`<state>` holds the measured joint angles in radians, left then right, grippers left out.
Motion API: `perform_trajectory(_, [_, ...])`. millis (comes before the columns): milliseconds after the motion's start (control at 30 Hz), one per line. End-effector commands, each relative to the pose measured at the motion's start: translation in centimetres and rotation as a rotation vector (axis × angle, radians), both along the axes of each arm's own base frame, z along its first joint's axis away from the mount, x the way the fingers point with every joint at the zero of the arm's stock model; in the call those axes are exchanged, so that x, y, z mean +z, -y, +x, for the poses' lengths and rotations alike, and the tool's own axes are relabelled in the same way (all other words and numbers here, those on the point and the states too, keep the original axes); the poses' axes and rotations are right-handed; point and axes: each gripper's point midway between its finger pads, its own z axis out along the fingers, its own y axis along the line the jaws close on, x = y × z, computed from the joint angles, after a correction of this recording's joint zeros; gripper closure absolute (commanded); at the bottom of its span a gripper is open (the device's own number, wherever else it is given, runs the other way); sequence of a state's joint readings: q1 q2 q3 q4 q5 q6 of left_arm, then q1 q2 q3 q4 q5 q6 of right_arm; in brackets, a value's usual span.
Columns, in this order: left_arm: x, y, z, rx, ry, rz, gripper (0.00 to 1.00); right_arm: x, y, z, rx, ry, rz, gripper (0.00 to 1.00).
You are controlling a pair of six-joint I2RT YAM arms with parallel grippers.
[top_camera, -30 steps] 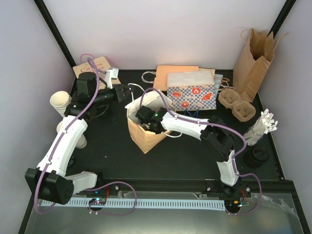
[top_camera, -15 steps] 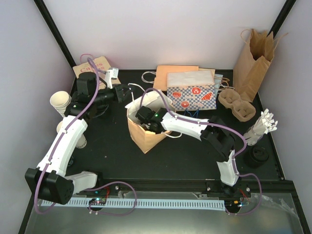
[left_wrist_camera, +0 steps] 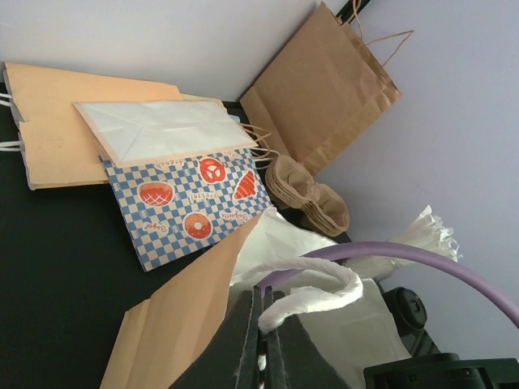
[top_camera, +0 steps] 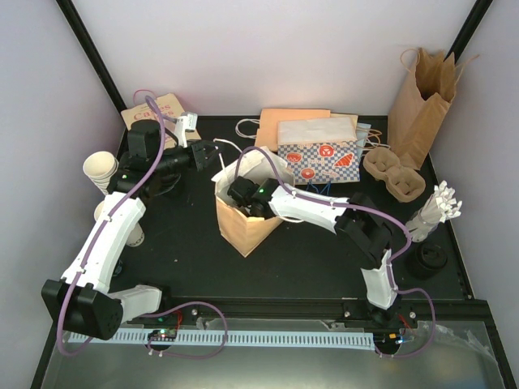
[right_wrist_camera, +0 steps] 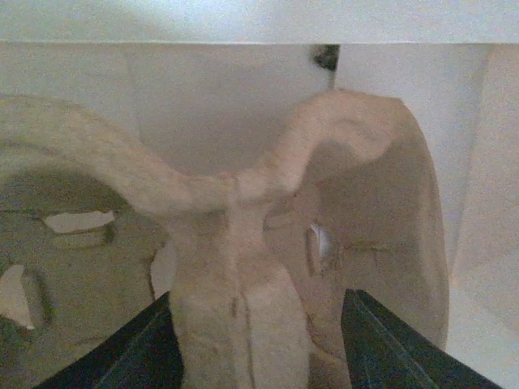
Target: Pack the takeout coffee
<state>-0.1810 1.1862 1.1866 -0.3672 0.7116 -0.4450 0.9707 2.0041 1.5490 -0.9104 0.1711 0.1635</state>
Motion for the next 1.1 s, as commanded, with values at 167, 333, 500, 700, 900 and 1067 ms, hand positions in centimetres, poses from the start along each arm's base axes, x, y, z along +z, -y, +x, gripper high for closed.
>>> perform_trajectory(167, [2.2,0.5,-0.2,-0.033,0.059,-0.019,0.98,4.6,0.6,0.6,-0.019,0.062,0.025,0.33])
perform_trajectory(333, [2.0,0.6,-0.2,-0.039,0.053,-0.020,0.98,6.5,0.5,0.9,-0.023,0.093,0.049,0.19])
perform_trajectory(500, [1.6,0.6,-0.3,-0.043,0.043,-0.020,0.98,7.7,0.3,1.2,-0.025,0.113,0.070,0.14])
perform_trajectory(700, [1.1,0.7,-0.4,-0.048,0.031,-0.018,0.99,9.4,0.1,1.5,-0.027,0.141,0.101,0.14])
perform_trajectory(900, [0.5,0.7,-0.5,-0.050,0.019,-0.016,0.97,11.3,0.0,1.7,-0.024,0.174,0.134,0.14])
perform_trajectory(1067, [0.4,0.6,-0.5,-0.049,0.019,-0.011,0.94,12.9,-0.1,2.0,-0.022,0.203,0.156,0.15])
